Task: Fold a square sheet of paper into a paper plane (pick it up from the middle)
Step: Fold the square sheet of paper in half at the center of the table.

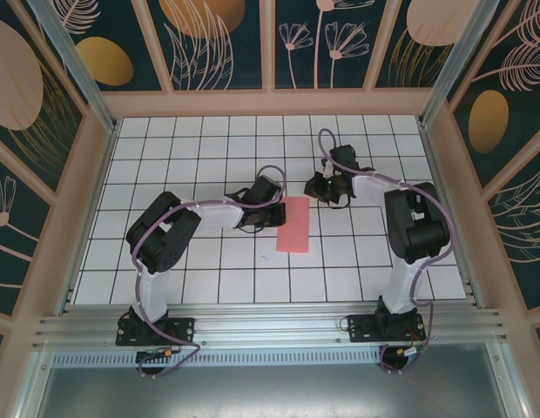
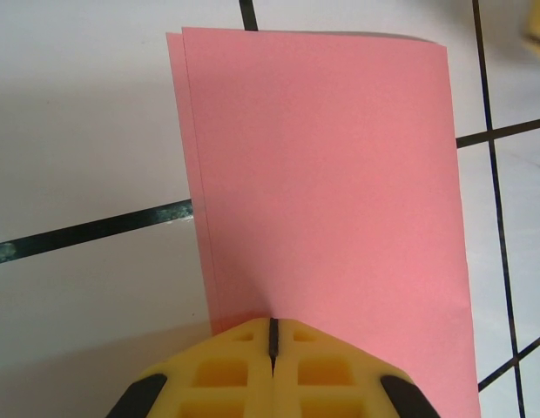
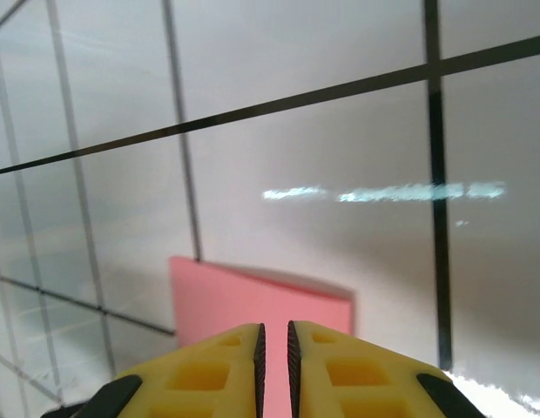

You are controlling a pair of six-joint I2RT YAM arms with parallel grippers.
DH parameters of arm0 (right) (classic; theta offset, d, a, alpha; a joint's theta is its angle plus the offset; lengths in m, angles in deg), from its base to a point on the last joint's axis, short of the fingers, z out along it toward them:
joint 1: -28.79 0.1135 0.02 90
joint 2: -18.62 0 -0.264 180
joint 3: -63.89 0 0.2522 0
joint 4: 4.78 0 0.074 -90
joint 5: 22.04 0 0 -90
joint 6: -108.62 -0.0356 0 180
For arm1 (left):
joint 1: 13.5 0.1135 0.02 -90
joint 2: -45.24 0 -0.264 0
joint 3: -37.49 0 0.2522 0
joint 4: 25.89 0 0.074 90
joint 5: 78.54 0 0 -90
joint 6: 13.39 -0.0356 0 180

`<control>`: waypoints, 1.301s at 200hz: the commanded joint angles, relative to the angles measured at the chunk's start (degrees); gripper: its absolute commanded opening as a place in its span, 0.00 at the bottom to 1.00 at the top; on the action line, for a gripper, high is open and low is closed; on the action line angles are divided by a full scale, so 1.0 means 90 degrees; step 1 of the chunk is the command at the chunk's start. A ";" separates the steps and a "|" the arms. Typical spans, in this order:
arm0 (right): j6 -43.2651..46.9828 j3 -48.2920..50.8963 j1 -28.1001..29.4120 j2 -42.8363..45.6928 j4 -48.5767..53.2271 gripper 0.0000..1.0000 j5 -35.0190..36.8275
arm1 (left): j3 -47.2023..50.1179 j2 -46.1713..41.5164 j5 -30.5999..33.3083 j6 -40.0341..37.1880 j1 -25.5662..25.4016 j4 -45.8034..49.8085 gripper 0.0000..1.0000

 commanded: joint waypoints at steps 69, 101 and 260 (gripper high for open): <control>-0.0251 0.0903 0.0244 -0.0396 -0.0464 0.19 0.0058 | 0.0270 0.0325 0.0088 -0.0119 -0.0029 0.0721 0.00; -0.0200 0.0870 0.0245 -0.0166 -0.0319 0.19 0.0056 | 0.0298 0.0284 0.0109 -0.0109 -0.0023 0.0710 0.00; -0.0509 0.2192 0.0706 0.1436 -0.0585 0.20 -0.0151 | 0.0290 0.0292 0.0088 -0.0114 -0.0023 0.0694 0.00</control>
